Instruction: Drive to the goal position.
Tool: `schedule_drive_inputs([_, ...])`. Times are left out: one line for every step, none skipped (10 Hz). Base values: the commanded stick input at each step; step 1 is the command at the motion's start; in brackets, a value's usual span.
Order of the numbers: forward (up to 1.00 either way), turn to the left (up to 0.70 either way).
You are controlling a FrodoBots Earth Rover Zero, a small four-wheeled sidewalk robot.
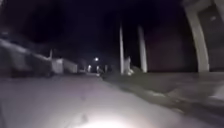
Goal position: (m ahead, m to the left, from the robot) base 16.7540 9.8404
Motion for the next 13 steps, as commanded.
schedule_drive_inputs([0.00,0.00])
schedule_drive_inputs([0.00,0.00])
schedule_drive_inputs([0.00,0.00])
schedule_drive_inputs([0.00,0.00])
schedule_drive_inputs([0.00,0.00])
schedule_drive_inputs([0.00,0.00])
schedule_drive_inputs([0.00,0.00])
schedule_drive_inputs([0.01,0.00])
schedule_drive_inputs([0.04,0.00])
schedule_drive_inputs([0.49,0.00])
schedule_drive_inputs([0.50,0.00])
schedule_drive_inputs([0.50,0.00])
schedule_drive_inputs([0.50,0.00])
